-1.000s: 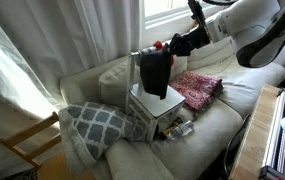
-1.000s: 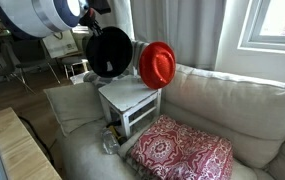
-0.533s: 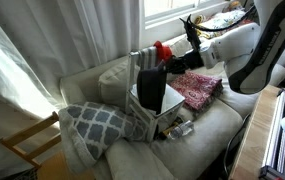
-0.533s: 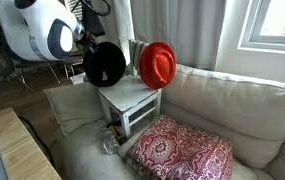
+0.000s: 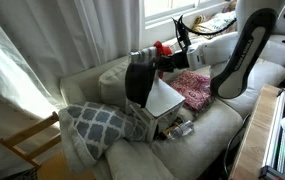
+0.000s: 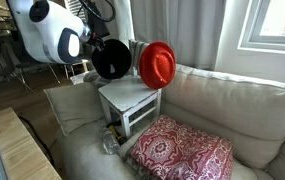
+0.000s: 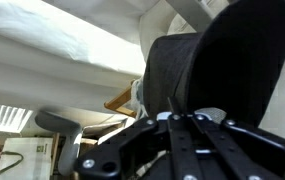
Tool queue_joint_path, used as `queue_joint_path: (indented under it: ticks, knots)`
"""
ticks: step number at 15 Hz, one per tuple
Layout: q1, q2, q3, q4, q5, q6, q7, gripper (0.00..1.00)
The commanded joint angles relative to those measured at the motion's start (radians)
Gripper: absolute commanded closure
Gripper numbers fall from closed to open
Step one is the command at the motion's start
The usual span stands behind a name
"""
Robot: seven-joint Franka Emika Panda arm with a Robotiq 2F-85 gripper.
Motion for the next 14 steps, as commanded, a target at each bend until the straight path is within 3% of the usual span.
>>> queue_joint_path:
  ticks: [1,10,11,14]
  knots:
    - [-0.031,0.060,0.018,0.037,0.019,0.031,-0.080,0.99]
    - [-0.052,0.165,-0.004,0.007,0.031,0.030,-0.181,0.99]
    - [0.001,0.171,-0.066,-0.012,0.011,0.029,-0.134,0.99]
    - [0.008,0.168,-0.103,-0.052,-0.026,-0.030,-0.134,0.99]
